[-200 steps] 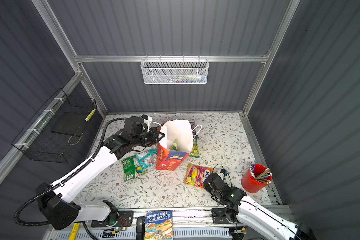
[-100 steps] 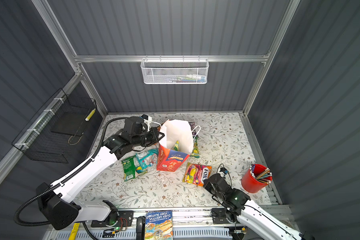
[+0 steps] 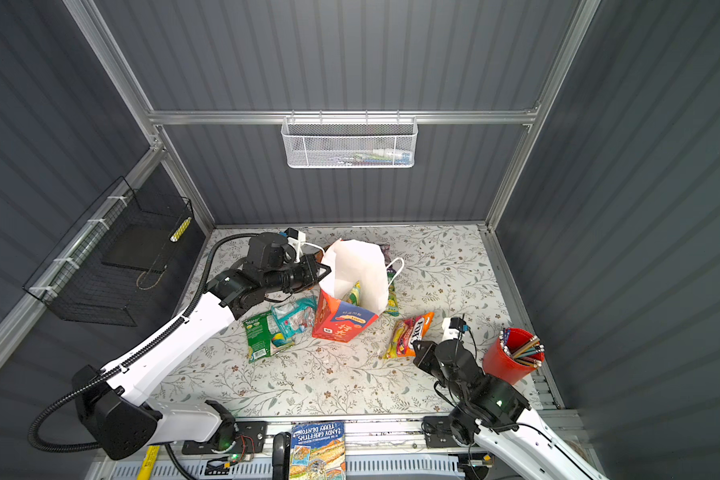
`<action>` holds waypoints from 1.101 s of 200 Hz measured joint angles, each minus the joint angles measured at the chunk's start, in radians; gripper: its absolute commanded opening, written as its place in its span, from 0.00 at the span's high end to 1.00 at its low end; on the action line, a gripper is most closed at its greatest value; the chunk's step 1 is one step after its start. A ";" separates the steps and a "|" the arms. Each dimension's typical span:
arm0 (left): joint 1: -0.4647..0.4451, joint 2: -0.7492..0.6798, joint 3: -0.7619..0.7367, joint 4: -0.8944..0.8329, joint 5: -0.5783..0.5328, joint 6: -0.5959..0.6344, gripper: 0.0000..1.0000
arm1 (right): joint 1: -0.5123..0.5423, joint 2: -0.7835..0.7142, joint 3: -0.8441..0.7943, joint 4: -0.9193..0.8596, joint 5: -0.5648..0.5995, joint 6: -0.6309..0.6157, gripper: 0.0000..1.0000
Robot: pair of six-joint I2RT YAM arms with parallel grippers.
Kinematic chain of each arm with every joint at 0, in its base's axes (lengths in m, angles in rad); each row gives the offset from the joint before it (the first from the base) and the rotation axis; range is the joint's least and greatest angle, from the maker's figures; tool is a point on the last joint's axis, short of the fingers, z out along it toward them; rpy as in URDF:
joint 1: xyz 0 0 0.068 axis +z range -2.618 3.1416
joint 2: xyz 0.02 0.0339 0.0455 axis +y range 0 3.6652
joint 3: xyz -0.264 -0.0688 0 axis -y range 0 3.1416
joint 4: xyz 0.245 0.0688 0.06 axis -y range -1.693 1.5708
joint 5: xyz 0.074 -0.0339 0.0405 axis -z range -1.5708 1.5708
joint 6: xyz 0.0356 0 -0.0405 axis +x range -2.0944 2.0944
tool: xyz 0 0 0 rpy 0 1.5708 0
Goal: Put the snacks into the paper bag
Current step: 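Grasp the orange Fox's Fruits packet with the right gripper and lift it, then carry the orange packet over the bag and lower it inside with the right gripper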
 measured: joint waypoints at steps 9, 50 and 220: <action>0.000 0.000 -0.003 0.028 0.029 -0.004 1.00 | 0.000 0.000 0.007 -0.003 0.006 -0.009 1.00; 0.000 -0.002 -0.040 0.130 0.115 -0.039 1.00 | 0.000 0.026 0.012 -0.006 0.019 -0.033 1.00; 0.000 -0.018 0.026 -0.148 -0.212 0.004 1.00 | 0.000 0.237 0.548 0.004 -0.031 -0.311 1.00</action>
